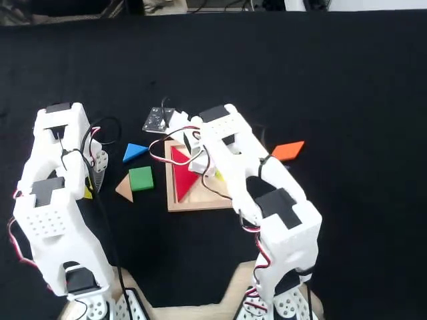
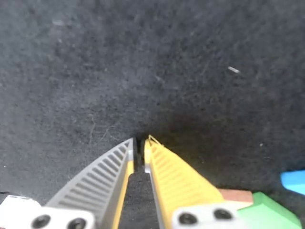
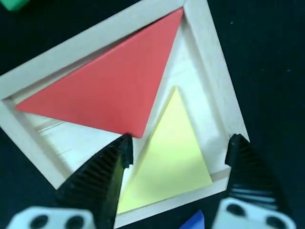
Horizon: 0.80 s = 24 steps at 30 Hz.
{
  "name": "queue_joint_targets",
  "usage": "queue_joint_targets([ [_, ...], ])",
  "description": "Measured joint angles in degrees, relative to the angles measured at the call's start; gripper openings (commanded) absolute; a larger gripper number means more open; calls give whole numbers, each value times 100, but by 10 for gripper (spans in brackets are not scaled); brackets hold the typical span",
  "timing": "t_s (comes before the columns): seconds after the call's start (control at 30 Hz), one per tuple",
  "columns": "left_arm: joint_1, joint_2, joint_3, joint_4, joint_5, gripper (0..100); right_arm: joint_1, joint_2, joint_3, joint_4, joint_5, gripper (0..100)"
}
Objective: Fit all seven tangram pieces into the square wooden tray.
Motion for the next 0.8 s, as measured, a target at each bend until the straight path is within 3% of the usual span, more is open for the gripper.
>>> queue_joint_targets([
  [0.17,0,0,0,0,0,61,9,105,-62,0,255,253],
  [0.8,0,0,0,0,0,61,202,492,-422,343,1327,254],
])
